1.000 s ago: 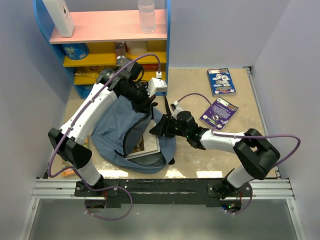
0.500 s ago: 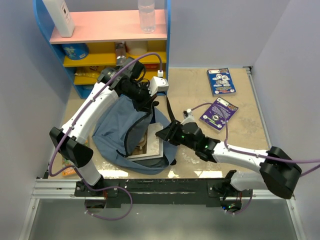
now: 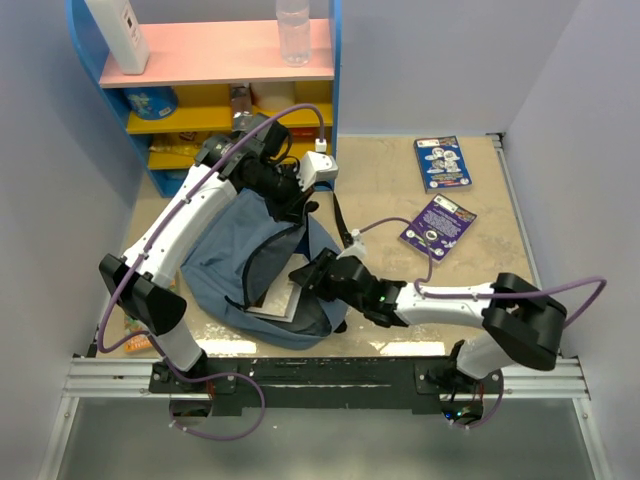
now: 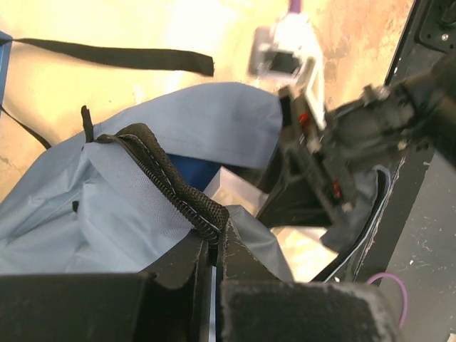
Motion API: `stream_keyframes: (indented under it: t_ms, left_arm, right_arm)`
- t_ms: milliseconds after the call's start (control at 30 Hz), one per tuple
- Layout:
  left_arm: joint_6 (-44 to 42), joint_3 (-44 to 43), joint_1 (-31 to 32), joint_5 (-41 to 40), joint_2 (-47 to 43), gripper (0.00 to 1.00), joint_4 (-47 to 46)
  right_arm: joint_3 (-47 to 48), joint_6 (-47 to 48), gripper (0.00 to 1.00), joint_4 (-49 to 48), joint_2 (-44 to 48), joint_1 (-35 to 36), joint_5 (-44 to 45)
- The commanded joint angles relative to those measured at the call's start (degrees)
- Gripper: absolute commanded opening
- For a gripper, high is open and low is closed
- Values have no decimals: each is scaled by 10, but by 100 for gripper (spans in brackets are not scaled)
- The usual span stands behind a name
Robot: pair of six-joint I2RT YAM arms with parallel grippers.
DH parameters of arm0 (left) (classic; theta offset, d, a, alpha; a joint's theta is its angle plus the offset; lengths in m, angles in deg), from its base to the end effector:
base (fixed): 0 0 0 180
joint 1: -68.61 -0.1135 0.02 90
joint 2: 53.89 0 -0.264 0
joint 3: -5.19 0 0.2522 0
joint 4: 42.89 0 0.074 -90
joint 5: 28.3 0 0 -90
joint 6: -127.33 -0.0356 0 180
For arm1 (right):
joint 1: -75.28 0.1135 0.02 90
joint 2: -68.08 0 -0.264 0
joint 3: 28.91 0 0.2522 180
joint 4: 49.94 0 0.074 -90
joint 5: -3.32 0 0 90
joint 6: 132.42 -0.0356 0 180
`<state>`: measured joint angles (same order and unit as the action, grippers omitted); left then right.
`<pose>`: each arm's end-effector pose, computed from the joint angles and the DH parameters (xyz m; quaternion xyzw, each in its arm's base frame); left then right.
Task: Pack the student bag
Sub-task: Place the book in the student bag.
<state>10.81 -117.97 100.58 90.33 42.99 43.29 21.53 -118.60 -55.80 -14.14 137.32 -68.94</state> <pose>0.2714 -0.1895 0.3962 0.5132 0.7851 -0.2505 0.2400 0.1482 0.2561 0.1951 0.1843 0.8211 0.4431 0.3090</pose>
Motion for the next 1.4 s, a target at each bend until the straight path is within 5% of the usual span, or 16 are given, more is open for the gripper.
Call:
stream_keyframes:
  t_ms: [0, 100, 267, 367, 500, 700, 867, 967, 1100, 1233, 1367]
  left_arm:
    - [2, -34, 3, 11, -12, 0, -38]
    - [1, -36, 3, 13, -12, 0, -35]
    - [-1, -32, 2, 15, -13, 0, -33]
    - [-1, -29, 3, 15, -14, 0, -35]
    - [-4, -29, 3, 16, -15, 0, -31]
    - [-12, -16, 3, 13, -19, 0, -31]
    - [-9, -20, 3, 16, -17, 0, -37]
    - [-7, -19, 3, 21, -13, 0, -39]
    - [-8, -13, 3, 19, -13, 0, -40]
    - [-11, 3, 3, 15, -23, 0, -44]
    - [-11, 8, 3, 15, -28, 0, -41]
  right_arm:
    - [74, 63, 32, 83, -48, 10, -90]
    - [104, 115, 48, 153, -64, 10, -129]
    - [131, 174, 56, 257, -22, 0, -97]
    - [130, 162, 45, 263, 8, -3, -80]
    - [135, 142, 17, 295, -7, -3, -72]
    - [110, 115, 1, 304, -28, -3, -26]
    - [134, 132, 0, 286, -101, 4, -45]
    - [132, 153, 0, 181, -125, 20, -135]
    - [137, 186, 1, 126, -87, 24, -185]
    - [136, 181, 18, 217, -15, -26, -86]
    - [133, 169, 10, 235, 26, -77, -39]
